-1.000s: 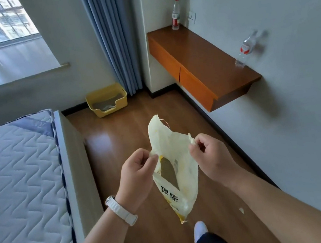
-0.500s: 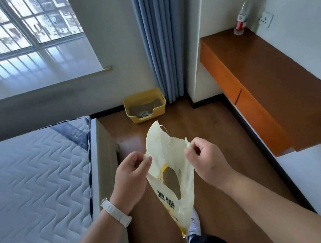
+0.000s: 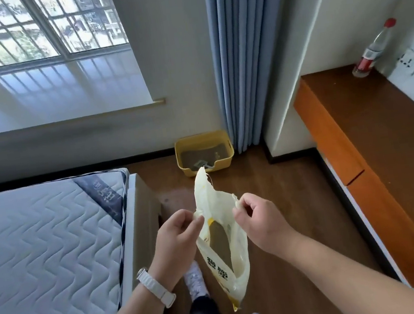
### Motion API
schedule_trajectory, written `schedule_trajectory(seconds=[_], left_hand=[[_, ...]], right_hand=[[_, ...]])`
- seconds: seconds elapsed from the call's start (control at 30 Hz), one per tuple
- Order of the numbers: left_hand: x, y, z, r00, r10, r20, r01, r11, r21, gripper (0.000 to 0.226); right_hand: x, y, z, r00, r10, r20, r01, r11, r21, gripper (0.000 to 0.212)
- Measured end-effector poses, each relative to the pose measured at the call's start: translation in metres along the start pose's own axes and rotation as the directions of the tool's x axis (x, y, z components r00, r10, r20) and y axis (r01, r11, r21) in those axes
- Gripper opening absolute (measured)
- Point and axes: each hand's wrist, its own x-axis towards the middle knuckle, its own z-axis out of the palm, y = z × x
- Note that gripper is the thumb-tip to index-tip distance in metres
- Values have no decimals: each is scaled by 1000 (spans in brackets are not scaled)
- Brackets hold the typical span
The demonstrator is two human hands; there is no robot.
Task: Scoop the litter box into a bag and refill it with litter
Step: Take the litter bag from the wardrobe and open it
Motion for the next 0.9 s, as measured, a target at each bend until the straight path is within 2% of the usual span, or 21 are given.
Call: schedule_trajectory(seconds=[0.23, 0.4, 0.57, 0.9], left_hand=[[115, -27, -21, 991, -81, 103, 92, 989, -114, 27], [210, -28, -42, 972, -106, 210, 129, 986, -103, 26], [284, -20, -62, 953, -62, 297, 96, 990, -101, 21], [368, 0, -68, 965, -30, 259, 66, 989, -132, 18]], right_hand=[[107, 10, 22, 988, 144, -62, -149, 985, -91, 32], [189, -8, 33, 962, 244, -120, -259, 958, -127, 29], [247, -24, 40, 945, 264, -193, -292, 947, -135, 28], [329, -30, 35, 954, 215, -209, -246, 960, -133, 29]])
